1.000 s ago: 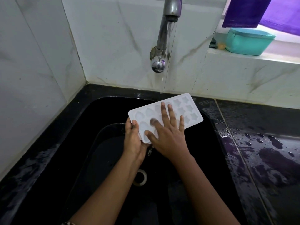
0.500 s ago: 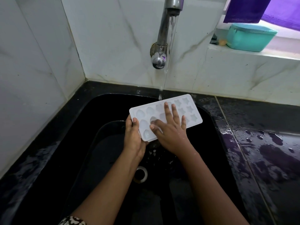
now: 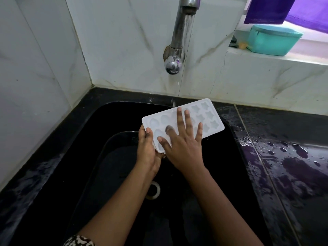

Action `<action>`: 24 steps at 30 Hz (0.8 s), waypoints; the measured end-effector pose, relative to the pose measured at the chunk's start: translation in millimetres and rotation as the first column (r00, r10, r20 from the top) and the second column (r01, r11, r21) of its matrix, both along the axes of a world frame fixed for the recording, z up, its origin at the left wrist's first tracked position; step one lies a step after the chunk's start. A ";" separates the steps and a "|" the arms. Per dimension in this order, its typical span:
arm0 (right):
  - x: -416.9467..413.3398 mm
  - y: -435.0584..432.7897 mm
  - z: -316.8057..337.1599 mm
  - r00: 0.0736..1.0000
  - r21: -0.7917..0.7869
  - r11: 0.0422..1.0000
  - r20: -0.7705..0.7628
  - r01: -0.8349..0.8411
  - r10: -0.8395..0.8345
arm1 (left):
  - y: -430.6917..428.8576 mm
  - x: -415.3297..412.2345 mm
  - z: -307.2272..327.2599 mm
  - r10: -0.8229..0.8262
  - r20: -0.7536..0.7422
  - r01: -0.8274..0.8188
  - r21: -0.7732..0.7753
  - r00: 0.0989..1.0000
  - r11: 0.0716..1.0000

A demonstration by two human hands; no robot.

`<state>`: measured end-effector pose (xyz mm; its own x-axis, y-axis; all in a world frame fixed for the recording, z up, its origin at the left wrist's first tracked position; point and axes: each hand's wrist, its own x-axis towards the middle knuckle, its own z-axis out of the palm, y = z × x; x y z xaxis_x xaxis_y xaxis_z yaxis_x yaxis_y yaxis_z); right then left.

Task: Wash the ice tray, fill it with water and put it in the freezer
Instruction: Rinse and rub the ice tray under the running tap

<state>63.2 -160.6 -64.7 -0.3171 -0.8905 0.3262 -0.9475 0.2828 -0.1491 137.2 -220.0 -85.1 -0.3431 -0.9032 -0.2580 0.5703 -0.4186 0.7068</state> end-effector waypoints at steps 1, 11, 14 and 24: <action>-0.7 -0.3 1.7 0.998 0.055 0.998 0.052 -0.038 0.035 | -2.5 1.0 -0.3 0.021 -0.011 -0.021 -0.004 1.000 1.000; -1.8 2.3 -3.1 0.999 0.020 0.999 -0.005 -0.032 0.032 | -1.6 2.5 -0.7 0.030 0.004 -0.030 0.010 1.000 0.999; -6.3 0.4 0.9 0.984 0.149 0.982 0.150 -0.116 0.094 | -8.3 8.2 -0.9 0.068 -0.017 -0.068 0.013 0.998 0.998; -4.1 3.4 -2.1 1.000 0.028 1.000 -0.018 0.013 -0.012 | -3.1 5.5 0.2 0.043 0.044 -0.043 -0.009 0.998 0.999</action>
<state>59.1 -157.2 -66.8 -0.3227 -0.8954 0.3068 -0.9463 0.2986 -0.1239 142.8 -223.1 -84.9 -0.2923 -0.9190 -0.2644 0.5558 -0.3883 0.7350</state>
